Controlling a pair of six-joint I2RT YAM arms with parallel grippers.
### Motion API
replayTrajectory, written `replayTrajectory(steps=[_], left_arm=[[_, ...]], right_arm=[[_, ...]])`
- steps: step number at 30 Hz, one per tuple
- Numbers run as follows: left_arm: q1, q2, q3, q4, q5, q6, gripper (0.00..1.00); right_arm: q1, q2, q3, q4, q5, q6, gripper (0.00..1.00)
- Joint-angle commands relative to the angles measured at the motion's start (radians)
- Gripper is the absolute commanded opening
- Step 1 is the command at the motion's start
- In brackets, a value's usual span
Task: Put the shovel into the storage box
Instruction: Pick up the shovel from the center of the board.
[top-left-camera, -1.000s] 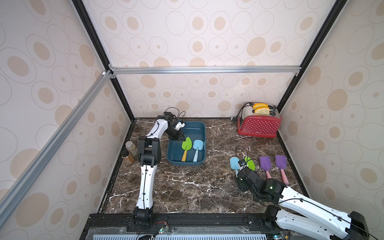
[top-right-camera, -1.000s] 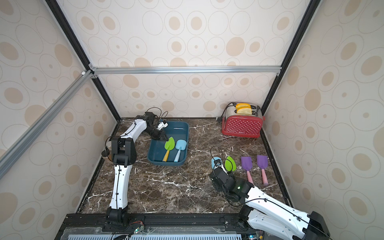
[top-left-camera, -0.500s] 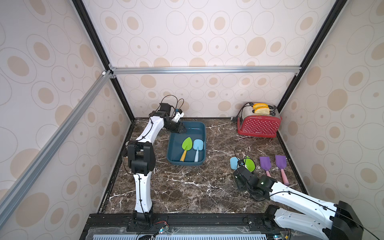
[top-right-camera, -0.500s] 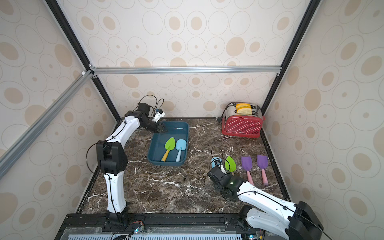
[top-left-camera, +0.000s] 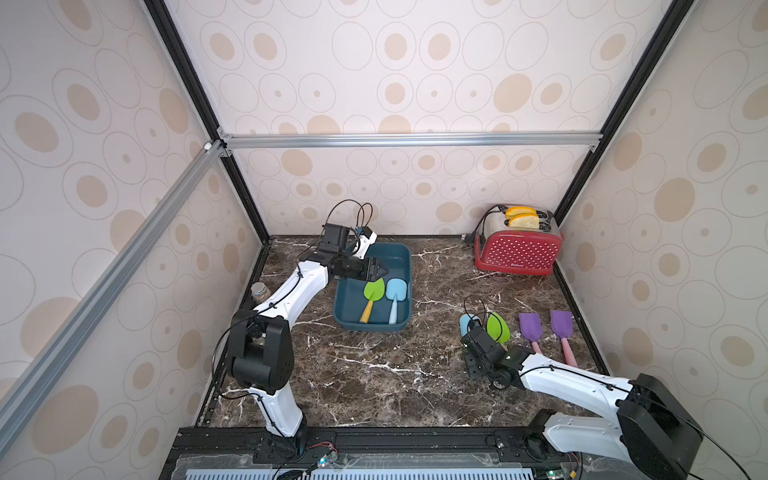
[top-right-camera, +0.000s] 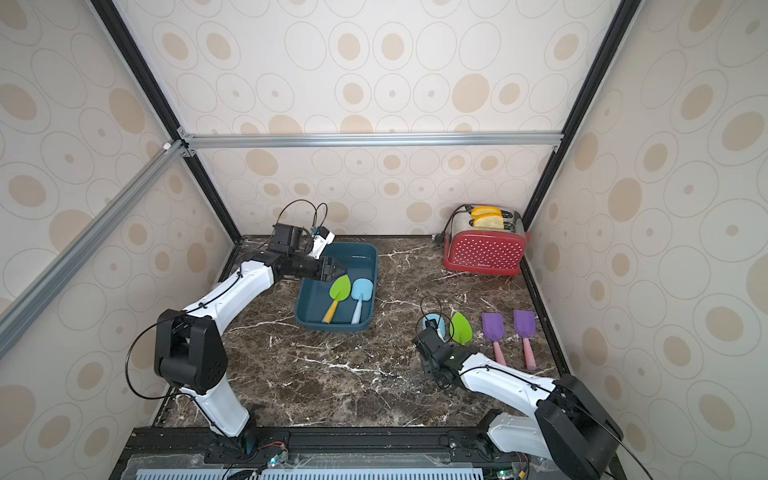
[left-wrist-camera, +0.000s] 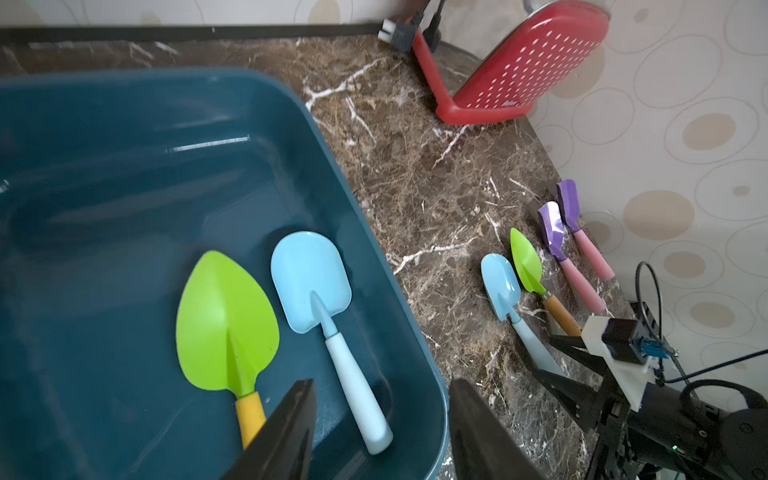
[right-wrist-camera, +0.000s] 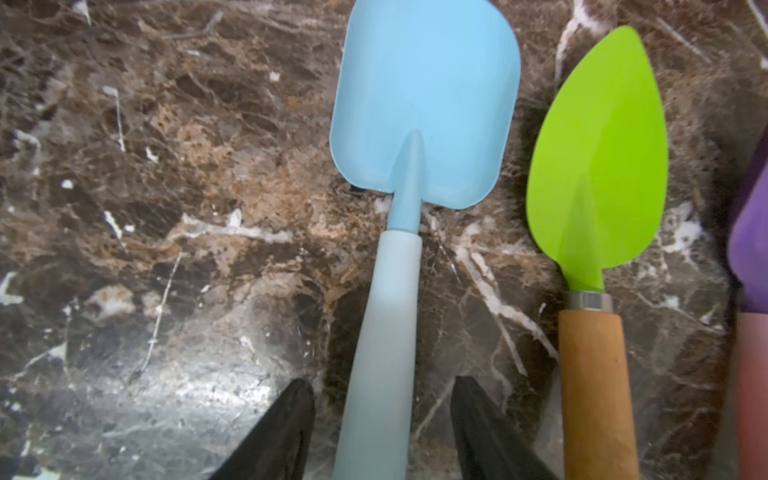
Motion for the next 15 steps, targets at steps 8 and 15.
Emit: replayTrajectory(steps=[8, 15], left_arm=[[-0.004, -0.109, -0.086, 0.156, 0.023, -0.084, 0.55], [-0.011, -0.148, -0.184, 0.279, 0.054, -0.169, 0.58]], right_arm=[[-0.007, 0.035, -0.049, 0.049, -0.048, 0.067, 0.42], [-0.006, 0.056, -0.046, 0.055, -0.079, 0.064, 0.08]])
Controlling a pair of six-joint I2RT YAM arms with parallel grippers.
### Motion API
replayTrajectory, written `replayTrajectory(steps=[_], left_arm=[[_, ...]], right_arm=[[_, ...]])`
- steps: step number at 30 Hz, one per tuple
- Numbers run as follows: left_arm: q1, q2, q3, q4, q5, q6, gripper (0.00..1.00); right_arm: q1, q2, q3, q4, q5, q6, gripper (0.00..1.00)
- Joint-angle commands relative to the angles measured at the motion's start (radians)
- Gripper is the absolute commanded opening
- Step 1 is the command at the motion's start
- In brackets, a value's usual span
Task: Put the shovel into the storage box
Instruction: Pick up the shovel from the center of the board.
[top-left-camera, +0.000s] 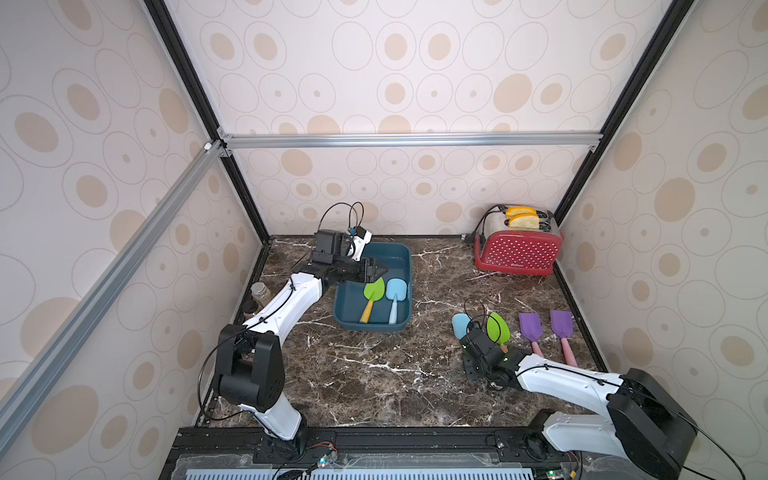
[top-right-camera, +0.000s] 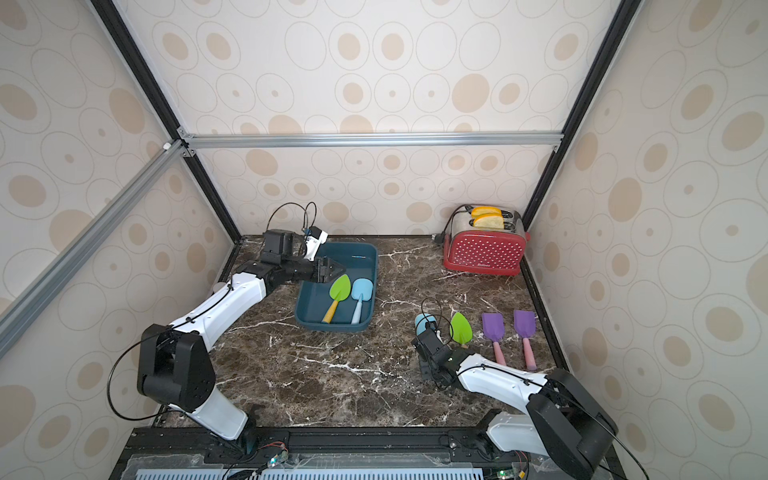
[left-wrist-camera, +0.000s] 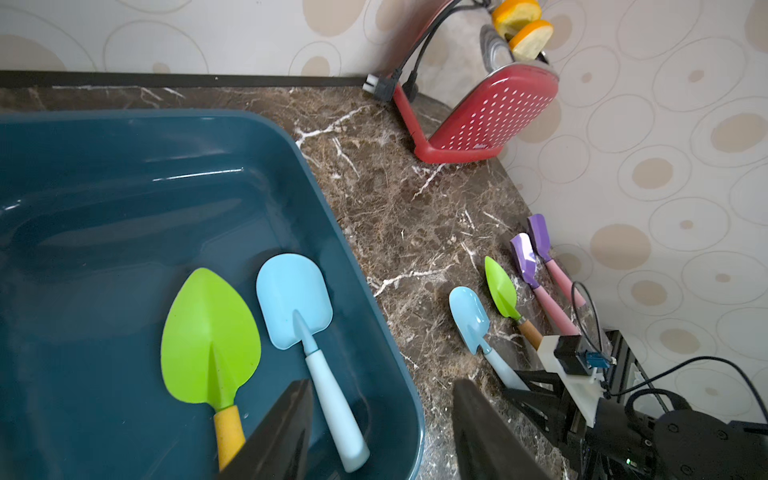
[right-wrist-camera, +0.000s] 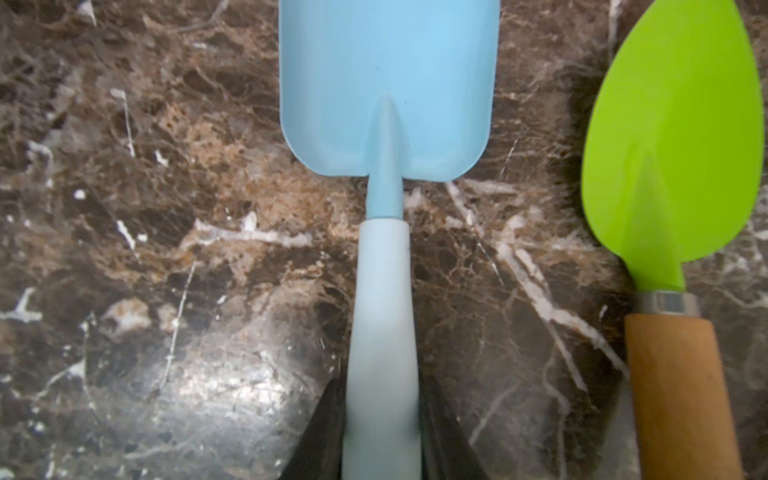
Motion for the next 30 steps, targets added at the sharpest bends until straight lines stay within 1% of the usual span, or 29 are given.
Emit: replayTrajectory(steps=[1, 3, 8, 11, 14, 17, 23, 30], left_arm=[[-0.006, -0.024, -0.056, 0.107, 0.034, -0.079, 0.58], [-0.006, -0.029, -0.1, 0.166, 0.054, -0.123, 0.6], [-0.026, -0.045, -0.193, 0.295, 0.079, -0.211, 0.62], [-0.045, -0.065, -0.236, 0.35, 0.072, -0.245, 0.62], [-0.068, -0.079, -0.257, 0.374, 0.052, -0.263, 0.62], [-0.093, -0.086, -0.281, 0.411, 0.046, -0.29, 0.62], [-0.125, -0.115, -0.342, 0.543, 0.032, -0.391, 0.61], [-0.15, -0.105, -0.365, 0.623, 0.034, -0.438, 0.6]], right_arm=[[-0.002, 0.023, -0.01, -0.044, -0.031, -0.002, 0.04], [-0.002, 0.017, 0.009, -0.061, -0.039, -0.023, 0.0], [-0.001, -0.035, 0.103, -0.135, -0.034, -0.103, 0.0], [-0.001, -0.074, 0.177, -0.173, -0.027, -0.168, 0.0], [0.0, -0.076, 0.271, -0.194, -0.041, -0.239, 0.0], [0.001, -0.041, 0.359, -0.198, -0.073, -0.29, 0.0], [0.02, 0.068, 0.499, -0.169, -0.107, -0.362, 0.0], [0.073, 0.183, 0.632, -0.153, -0.123, -0.411, 0.0]])
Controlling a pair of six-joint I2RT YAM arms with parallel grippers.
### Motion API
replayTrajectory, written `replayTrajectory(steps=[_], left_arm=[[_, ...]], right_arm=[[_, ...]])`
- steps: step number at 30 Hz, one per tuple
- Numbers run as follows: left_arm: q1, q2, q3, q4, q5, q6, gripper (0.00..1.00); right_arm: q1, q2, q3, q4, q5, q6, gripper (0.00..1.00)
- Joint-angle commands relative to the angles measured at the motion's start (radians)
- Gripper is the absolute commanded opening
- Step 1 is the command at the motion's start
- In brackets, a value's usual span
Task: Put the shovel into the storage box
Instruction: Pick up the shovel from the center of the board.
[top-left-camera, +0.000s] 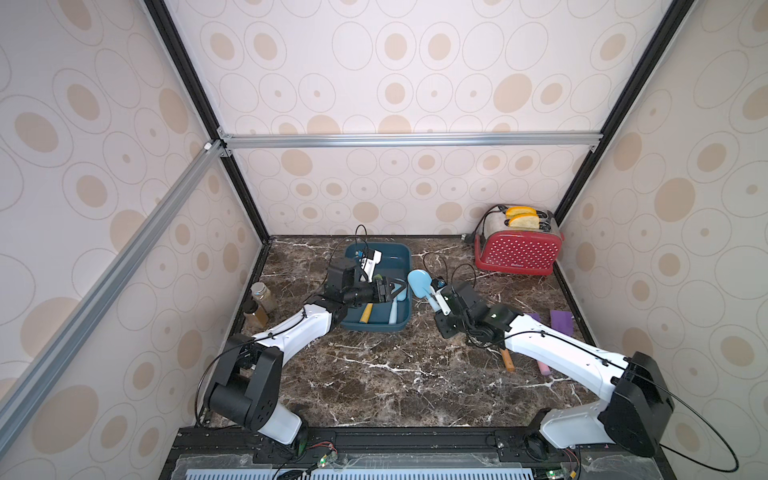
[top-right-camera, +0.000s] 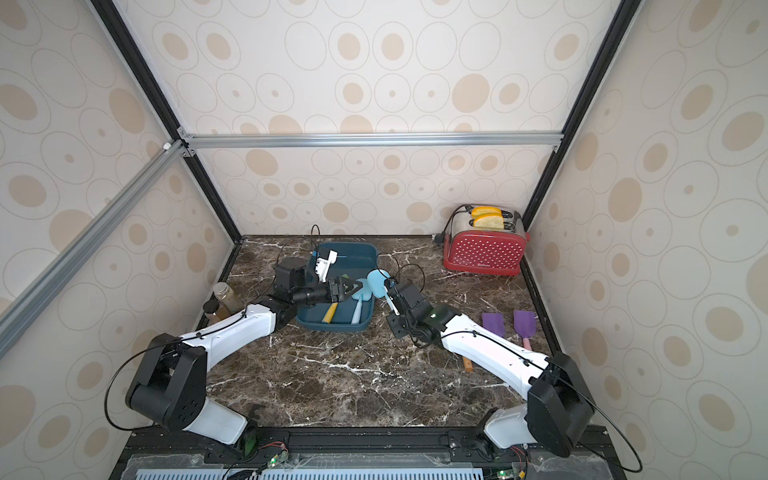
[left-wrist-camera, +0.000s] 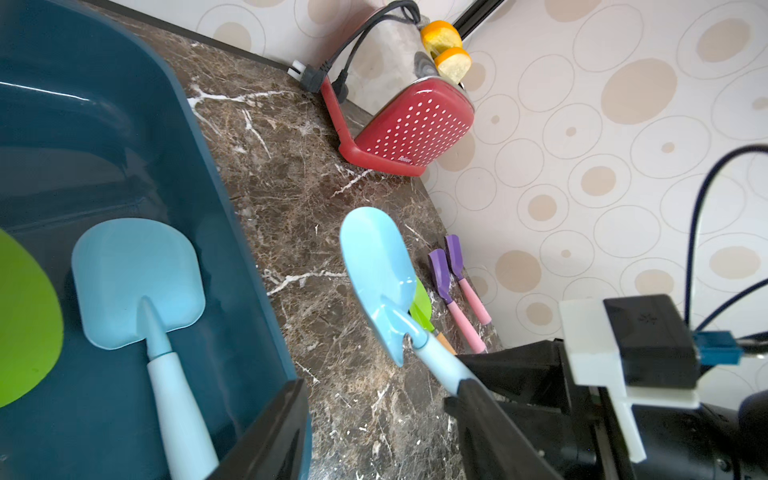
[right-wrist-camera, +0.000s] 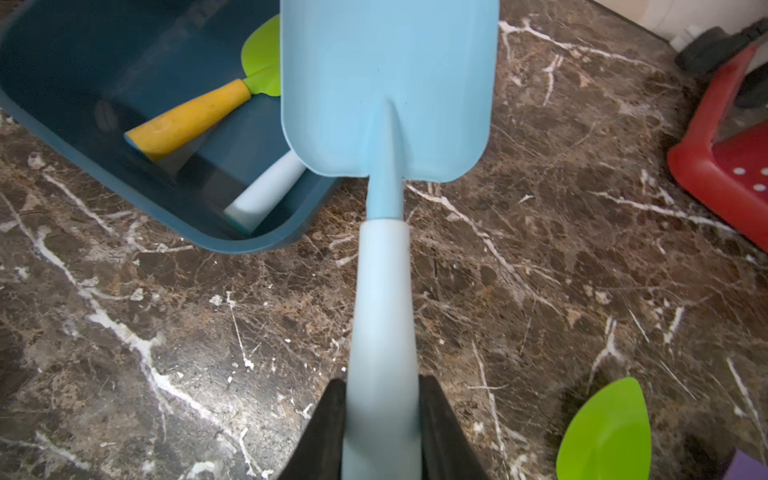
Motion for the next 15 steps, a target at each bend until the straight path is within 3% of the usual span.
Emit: replayTrajectory(steps=[1, 15], left_arm=[[-0.011, -0.009, -0.001, 0.085, -0.003, -0.046, 0.6], [-0.011, -0.051, -0.038, 0.031, -0.081, 0.005, 0.59]], right_arm=[[0.032, 0.033, 0.06, 0.014, -0.01, -0.043, 0.0], [0.08, 0.051, 0.101, 0.003, 0.068, -0.063, 0.0]])
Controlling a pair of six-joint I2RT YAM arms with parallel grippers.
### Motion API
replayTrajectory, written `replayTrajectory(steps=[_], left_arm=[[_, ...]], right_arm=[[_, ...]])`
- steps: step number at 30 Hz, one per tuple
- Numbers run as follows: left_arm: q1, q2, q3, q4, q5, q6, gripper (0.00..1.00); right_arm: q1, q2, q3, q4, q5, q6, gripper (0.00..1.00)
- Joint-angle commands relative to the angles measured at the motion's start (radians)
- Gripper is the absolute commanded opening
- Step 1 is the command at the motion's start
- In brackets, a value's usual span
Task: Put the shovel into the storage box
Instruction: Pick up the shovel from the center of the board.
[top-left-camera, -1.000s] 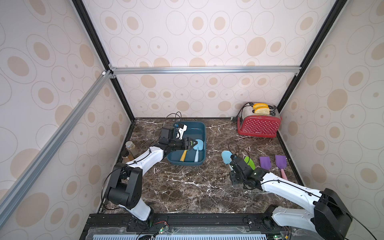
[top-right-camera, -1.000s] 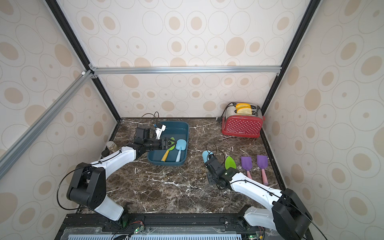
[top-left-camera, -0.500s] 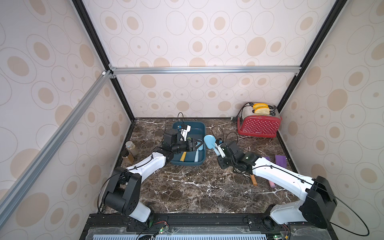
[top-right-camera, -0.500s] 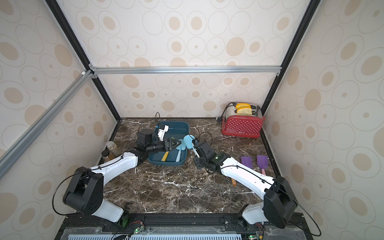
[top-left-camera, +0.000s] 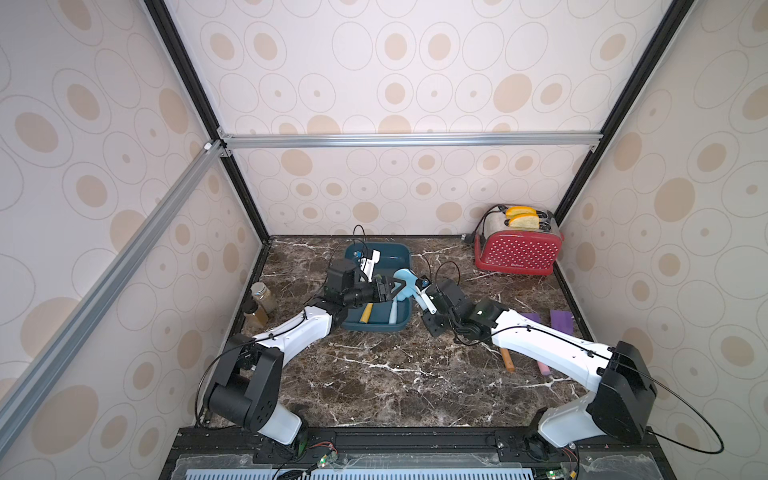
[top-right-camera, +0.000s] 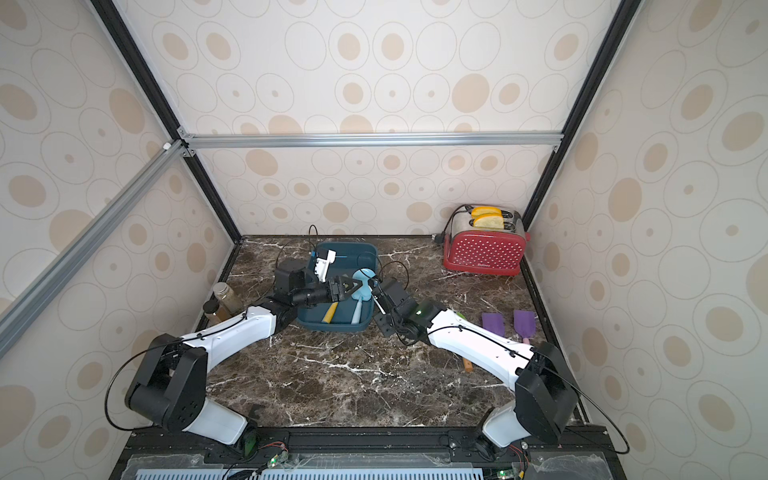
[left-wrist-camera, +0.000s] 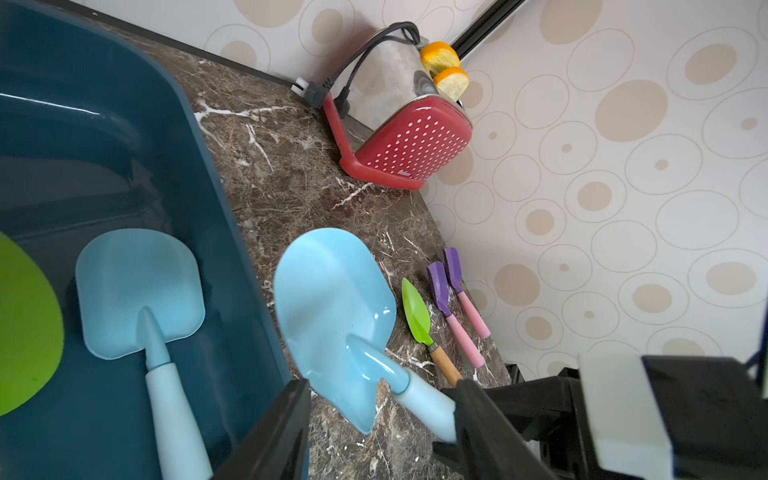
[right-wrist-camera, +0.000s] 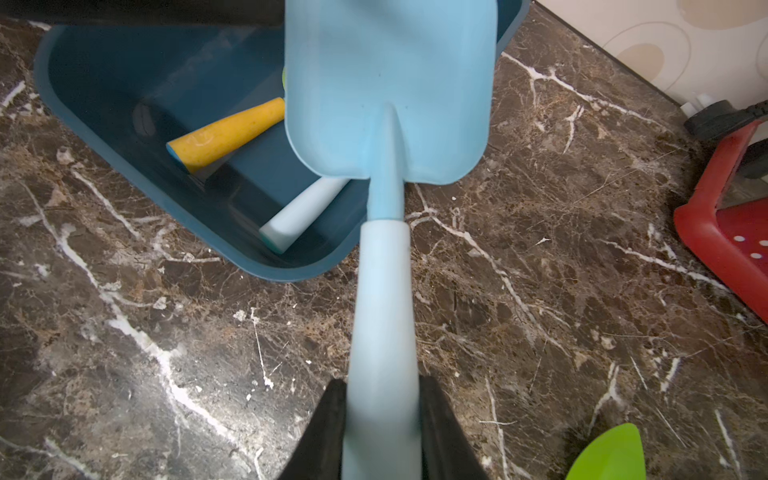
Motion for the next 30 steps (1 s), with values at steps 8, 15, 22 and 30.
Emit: replayTrajectory(steps=[8, 15, 22, 30], left_arm=[[-0.008, -0.02, 0.029, -0.072, -0.059, 0.059, 0.6], [-0.007, -0.028, 0.035, -0.091, -0.067, 0.075, 0.6], [-0.008, -0.012, 0.052, -0.091, -0.062, 0.072, 0.6], [-0.008, 0.018, 0.049, -0.035, -0.048, 0.037, 0.59]], right_arm=[[0.014, -0.063, -0.013, 0.028, 0.071, -0.019, 0.0], [0.015, -0.07, -0.027, 0.042, 0.06, -0.013, 0.0], [0.014, -0.077, -0.019, 0.037, 0.056, -0.026, 0.0], [0.014, -0.072, -0.019, 0.05, 0.029, -0.021, 0.0]])
